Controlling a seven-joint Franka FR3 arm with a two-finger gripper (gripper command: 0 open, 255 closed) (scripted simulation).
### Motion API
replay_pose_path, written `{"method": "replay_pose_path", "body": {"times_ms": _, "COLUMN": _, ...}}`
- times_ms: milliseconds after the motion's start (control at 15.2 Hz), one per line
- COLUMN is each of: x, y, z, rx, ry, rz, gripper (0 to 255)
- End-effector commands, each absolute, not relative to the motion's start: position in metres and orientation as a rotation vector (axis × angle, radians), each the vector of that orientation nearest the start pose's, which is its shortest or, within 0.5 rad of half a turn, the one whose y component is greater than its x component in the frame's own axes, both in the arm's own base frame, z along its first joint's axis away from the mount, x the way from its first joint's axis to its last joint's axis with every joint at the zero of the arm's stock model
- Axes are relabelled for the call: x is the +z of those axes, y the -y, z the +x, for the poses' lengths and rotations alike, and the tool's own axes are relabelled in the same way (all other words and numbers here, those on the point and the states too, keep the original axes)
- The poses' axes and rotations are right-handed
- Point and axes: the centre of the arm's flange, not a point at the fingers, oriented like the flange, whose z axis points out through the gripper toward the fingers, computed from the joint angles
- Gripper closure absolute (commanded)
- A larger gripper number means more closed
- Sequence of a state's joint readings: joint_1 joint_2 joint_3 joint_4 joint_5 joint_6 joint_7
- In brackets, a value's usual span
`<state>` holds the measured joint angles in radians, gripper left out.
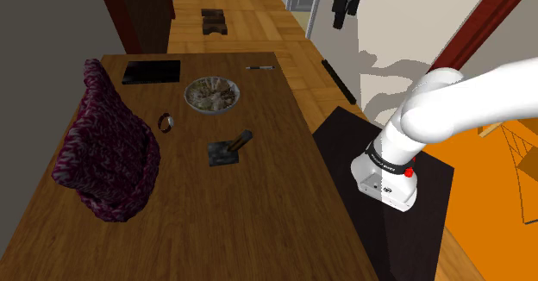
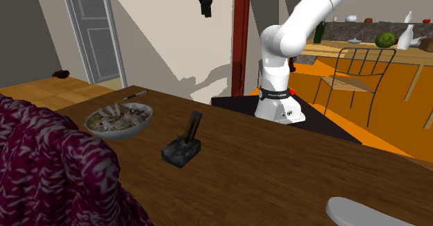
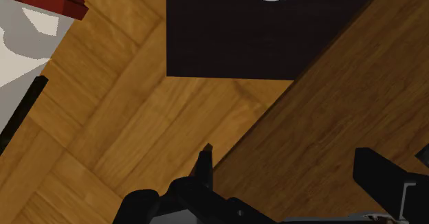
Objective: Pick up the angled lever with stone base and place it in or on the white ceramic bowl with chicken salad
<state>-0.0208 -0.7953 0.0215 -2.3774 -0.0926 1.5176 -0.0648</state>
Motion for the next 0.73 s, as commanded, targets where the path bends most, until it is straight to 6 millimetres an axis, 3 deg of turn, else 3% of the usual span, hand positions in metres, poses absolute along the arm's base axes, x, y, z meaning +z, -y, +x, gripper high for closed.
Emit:
{"method": "replay_pose_path", "body": {"times_ms": 0, "x": 0.579, "y": 0.008, "z": 0.298, "rx": 0.111, "ry": 0.092, "rz": -3.244, "gripper": 0}}
{"method": "replay_pose_path", "body": {"times_ms": 660, "x": 0.501, "y": -0.077, "z": 0.348, "rx": 0.089, "ry": 0.460, "rz": -3.170, "gripper": 0}}
